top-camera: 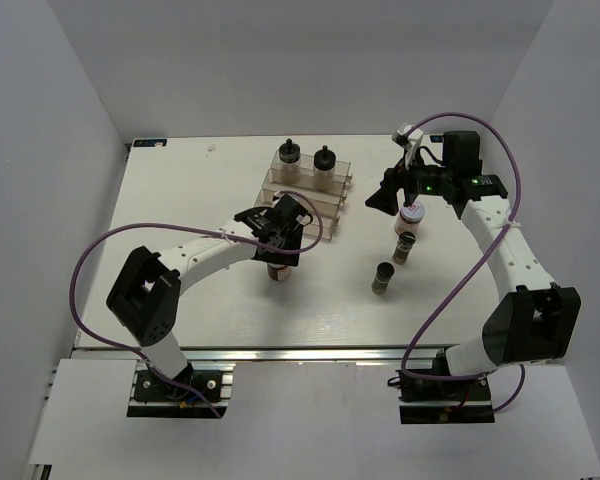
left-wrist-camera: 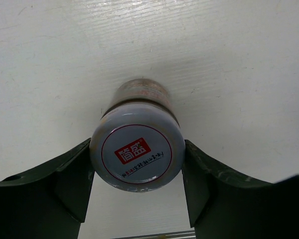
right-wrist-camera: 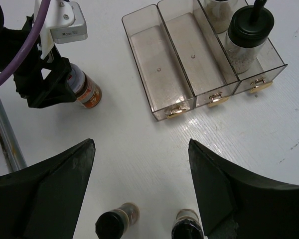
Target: Organize the condiment bottles
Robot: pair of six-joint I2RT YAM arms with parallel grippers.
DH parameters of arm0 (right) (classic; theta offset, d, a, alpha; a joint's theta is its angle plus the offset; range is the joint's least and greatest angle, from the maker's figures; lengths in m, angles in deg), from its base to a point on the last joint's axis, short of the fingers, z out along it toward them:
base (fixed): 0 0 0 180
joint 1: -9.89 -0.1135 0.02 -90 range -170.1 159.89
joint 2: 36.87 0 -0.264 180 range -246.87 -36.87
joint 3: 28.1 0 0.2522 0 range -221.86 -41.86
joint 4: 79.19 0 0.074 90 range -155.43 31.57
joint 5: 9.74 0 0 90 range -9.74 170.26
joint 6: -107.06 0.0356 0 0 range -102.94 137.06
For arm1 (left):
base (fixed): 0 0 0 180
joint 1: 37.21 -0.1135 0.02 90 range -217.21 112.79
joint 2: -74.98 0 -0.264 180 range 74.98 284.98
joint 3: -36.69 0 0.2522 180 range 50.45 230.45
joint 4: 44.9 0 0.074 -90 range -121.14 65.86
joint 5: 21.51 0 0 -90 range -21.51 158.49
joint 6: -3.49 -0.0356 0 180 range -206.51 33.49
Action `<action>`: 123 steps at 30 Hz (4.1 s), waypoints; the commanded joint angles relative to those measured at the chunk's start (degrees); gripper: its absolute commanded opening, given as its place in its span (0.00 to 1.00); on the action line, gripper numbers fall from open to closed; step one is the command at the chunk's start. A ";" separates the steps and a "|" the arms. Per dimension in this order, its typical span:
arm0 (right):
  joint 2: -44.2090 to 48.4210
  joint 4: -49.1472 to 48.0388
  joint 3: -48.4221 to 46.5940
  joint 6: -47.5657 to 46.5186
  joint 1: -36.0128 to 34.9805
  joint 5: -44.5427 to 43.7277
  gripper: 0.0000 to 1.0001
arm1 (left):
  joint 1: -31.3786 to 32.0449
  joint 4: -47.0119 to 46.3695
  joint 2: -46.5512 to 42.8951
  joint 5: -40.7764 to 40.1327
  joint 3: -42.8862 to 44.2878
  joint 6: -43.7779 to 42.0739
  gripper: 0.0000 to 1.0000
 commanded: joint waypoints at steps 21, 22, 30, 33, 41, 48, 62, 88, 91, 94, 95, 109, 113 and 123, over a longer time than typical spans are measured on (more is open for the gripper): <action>1.40 1.45 2.70 -1.35 0.28 -1.00 0.00 | -5.24 2.93 4.53 6.00 31.16 -5.05 0.00; 1.31 1.36 2.70 -1.35 0.19 -1.26 0.00 | -6.12 3.19 6.46 6.53 32.74 -5.48 0.00; 1.13 1.10 3.40 -1.26 0.28 -1.70 0.00 | -13.51 3.11 18.24 7.42 50.56 -7.51 0.00; 0.96 1.10 3.49 -1.26 0.28 -1.79 0.00 | -14.66 0.05 21.50 6.37 53.84 -8.82 0.00; 0.78 0.66 3.84 -1.08 0.28 -1.79 0.00 | -17.21 -6.02 26.69 3.82 54.64 -10.14 0.00; 0.60 0.57 4.37 -1.26 0.28 -2.40 0.00 | -17.38 -8.05 30.12 4.26 54.91 -11.20 0.00; -0.10 0.66 3.67 -1.43 0.28 -3.11 0.29 | -17.47 -9.45 32.84 3.99 51.39 -11.64 0.17; 1.31 -1.36 -0.02 9.71 0.28 -26.37 0.89 | -17.47 -7.70 25.56 4.96 50.08 -9.88 0.98; 0.70 -1.36 -0.81 10.25 0.28 -33.41 0.89 | -17.47 -8.31 18.89 5.83 44.81 -9.18 0.98; -1.50 -1.10 -1.16 11.39 0.28 -40.62 0.89 | -17.47 -9.54 10.80 8.29 36.93 -9.09 0.98; -2.29 -0.66 -1.51 12.18 0.36 -42.73 0.89 | -17.47 -9.81 8.52 9.26 34.54 -9.09 0.98; -16.44 2.50 -7.93 14.47 3.00 -43.01 0.89 | -17.47 -9.64 -27.00 7.69 -0.81 -2.42 0.98; -18.46 3.56 -6.80 14.39 3.09 -43.09 0.89 | -17.47 -9.11 -31.40 7.16 -5.65 0.83 0.98; -20.84 4.78 -5.56 14.30 3.18 -44.24 0.89 | -17.47 -8.49 -34.57 7.68 -9.78 4.01 0.98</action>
